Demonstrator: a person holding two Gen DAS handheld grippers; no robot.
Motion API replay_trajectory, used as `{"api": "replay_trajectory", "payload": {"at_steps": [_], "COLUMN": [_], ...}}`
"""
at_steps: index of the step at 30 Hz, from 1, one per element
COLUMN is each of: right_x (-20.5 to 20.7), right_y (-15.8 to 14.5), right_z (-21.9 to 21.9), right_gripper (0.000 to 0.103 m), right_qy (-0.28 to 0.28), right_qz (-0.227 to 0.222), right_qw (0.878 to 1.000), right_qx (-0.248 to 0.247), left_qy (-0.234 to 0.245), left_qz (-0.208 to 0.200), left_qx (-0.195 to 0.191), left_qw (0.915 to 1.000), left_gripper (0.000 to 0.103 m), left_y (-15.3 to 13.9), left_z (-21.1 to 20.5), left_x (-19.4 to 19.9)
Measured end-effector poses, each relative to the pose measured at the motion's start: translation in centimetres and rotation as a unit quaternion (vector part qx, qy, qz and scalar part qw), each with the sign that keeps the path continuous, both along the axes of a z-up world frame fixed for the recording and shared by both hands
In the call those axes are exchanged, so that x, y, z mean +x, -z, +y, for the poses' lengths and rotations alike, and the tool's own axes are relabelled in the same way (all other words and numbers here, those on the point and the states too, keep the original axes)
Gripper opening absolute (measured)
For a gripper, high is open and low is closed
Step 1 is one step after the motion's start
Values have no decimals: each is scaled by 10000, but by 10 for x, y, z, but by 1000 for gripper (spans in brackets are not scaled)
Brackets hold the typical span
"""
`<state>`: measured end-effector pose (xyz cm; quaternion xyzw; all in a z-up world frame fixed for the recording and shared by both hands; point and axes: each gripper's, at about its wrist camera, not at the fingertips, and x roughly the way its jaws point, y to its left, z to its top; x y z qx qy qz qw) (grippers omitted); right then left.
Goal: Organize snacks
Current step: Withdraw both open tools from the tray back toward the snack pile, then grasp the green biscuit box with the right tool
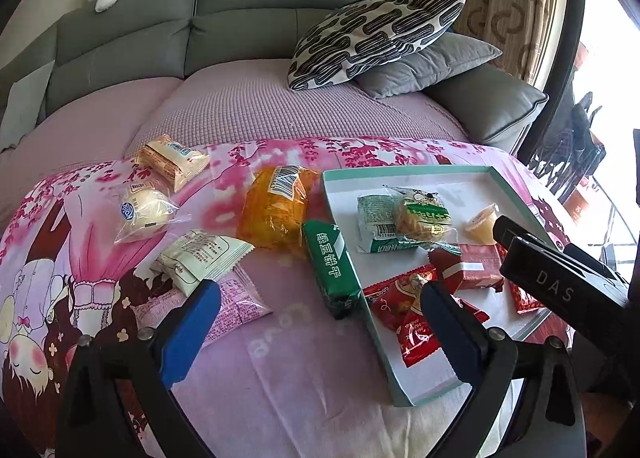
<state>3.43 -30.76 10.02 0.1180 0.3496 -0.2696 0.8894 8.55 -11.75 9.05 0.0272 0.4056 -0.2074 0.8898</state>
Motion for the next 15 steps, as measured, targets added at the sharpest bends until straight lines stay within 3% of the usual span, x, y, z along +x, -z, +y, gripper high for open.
{"api": "replay_trajectory", "payload": {"at_steps": [6,15], "right_x": [3,15], "right_y": [2,5], "right_z": [8,38], "right_gripper": [103,103], "right_qy": [-234,-951], "right_qz": [-19,-23], "right_qw": [9997,9953], "right_qx": [111,173], "left_qy": [-177,-966], "left_qz": [-14,74], "left_qx": [-70,-106], "left_qw": [9998,9952], "left_gripper": [100,100], "left_y": [0,0], "left_z": [18,69], "left_x": [5,18]}}
